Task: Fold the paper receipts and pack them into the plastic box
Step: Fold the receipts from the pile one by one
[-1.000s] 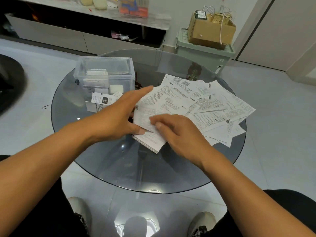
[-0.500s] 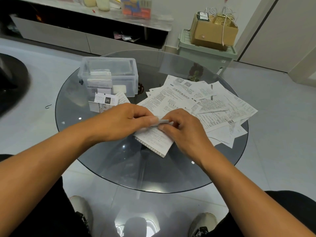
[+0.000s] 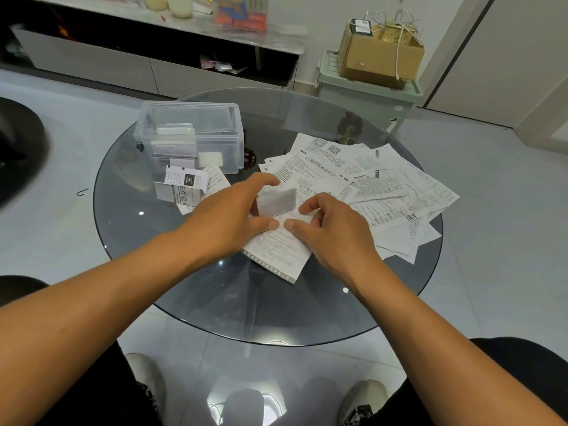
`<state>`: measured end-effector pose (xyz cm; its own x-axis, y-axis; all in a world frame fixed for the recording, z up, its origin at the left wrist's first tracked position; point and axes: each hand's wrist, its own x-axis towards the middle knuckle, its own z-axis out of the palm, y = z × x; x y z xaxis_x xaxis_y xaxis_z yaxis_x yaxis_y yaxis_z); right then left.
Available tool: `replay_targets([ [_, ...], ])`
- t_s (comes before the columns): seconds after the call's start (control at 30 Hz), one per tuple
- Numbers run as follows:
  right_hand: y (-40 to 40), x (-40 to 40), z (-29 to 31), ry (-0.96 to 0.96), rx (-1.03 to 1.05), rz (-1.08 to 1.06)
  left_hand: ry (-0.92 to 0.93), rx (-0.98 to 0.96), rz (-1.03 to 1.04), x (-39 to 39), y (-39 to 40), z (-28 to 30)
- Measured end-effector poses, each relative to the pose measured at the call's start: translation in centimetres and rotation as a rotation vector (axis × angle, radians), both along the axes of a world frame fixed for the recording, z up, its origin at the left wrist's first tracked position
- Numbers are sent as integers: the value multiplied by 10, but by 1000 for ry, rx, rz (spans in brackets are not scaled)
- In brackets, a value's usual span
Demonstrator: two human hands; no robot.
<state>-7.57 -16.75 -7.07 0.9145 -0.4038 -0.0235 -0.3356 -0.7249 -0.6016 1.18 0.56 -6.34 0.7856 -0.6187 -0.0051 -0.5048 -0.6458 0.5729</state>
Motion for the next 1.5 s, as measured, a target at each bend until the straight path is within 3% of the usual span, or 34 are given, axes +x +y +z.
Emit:
replay_targets([
  [0.17, -4, 0, 0, -53, 96, -10, -20, 11, -44, 6, 1, -1],
  [0.27, -2, -1, -1, -112, 146, 23, 105, -13, -74, 9, 4, 2],
  [0.43, -2, -1, 0, -32, 139, 52, 129, -45, -80, 10, 3, -1],
  [0.67, -4, -3, 4, 42, -41, -54, -71, -44, -135, 11, 1, -8],
  [0.9, -25, -3, 8, 122, 88, 31, -377, 48, -371, 10, 2, -12],
  [1.23, -33, -9, 10, 161, 136, 152, -706, 239, -471, 0, -7, 1],
  [1.33, -35, -11, 15, 208, 98, 222, -736, 303, -415, 1, -7, 0],
  [1.5, -37, -16, 21, 251, 31, 318, -701, 490, -125, 2, -3, 5],
])
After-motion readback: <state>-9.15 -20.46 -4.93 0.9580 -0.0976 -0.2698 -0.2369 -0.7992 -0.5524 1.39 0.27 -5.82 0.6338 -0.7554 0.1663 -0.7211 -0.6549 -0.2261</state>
